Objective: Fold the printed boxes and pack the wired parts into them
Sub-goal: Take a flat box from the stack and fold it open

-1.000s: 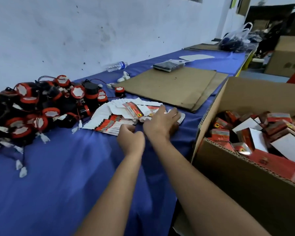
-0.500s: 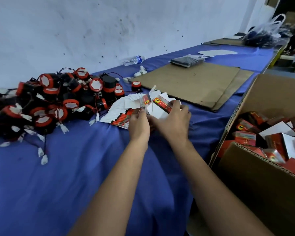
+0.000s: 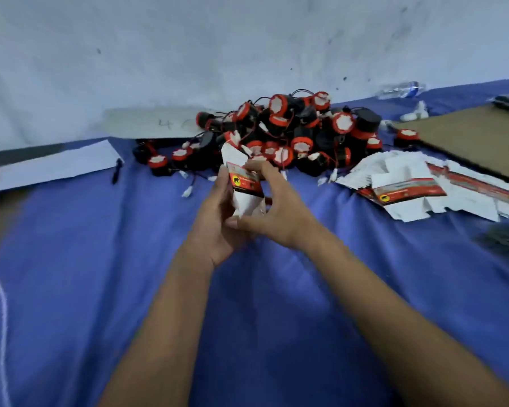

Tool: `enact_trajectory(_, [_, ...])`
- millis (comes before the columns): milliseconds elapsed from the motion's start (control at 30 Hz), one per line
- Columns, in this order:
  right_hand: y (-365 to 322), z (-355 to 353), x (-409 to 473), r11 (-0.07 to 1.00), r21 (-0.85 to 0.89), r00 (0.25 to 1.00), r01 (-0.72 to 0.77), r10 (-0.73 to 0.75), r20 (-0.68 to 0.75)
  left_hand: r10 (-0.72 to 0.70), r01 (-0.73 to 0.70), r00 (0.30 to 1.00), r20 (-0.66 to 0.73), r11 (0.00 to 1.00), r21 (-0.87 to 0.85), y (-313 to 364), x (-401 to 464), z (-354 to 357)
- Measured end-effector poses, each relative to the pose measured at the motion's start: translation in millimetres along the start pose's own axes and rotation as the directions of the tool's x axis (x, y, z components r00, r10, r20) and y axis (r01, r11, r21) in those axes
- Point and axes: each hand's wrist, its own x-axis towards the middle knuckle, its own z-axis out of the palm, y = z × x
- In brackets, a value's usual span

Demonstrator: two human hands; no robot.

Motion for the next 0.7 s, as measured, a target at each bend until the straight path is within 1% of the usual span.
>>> enact_trajectory(67, [3.4,13.0,3.2,1.000,-0.009,1.000,0.019,-0.018,0.023,0.017,-0.017,1.000,-0.003,1.000,0.015,3.1,-7.2,-12.6])
enact_trajectory(133, [10.5,33.1,7.3,0.999,0.029,0.996,0.046,-0.047,0.071,0.091,-0.086,0.993,-0.070,0.993,0.076,7.6,-12.7,-26.7])
enact_trajectory(200, [18.0,47.5,5.9,0.996,0.075,0.995,0.038,-0.045,0.094,0.157,-0.136,0.980,-0.125,0.977,0.162,10.2,-16.6,-37.7])
enact_trajectory(300, [31.0,55.7,3.5,0.990,0.136,0.995,0.029,-0.041,0.088,0.215,-0.178,0.970,-0.112,0.946,0.271,7.8,-17.9,-49.8])
enact_trajectory(433, [43.5,49.6,4.5,0.979,0.201,0.991,0.021,-0.046,0.122,0.212,-0.179,0.975,-0.072,0.931,0.319,7.8,-20.5,-52.2])
enact_trajectory(567, [53.9,46.4,5.6,0.965,0.261,0.982,-0.010,-0.040,0.186,0.177,-0.141,0.982,-0.062,0.915,0.378,10.9,-24.5,-52.2])
enact_trajectory(700, [61.5,33.0,3.5,0.968,0.250,0.971,-0.009,-0.051,0.232,0.116,-0.073,0.990,-0.077,0.903,0.424,12.3,-25.4,-51.8])
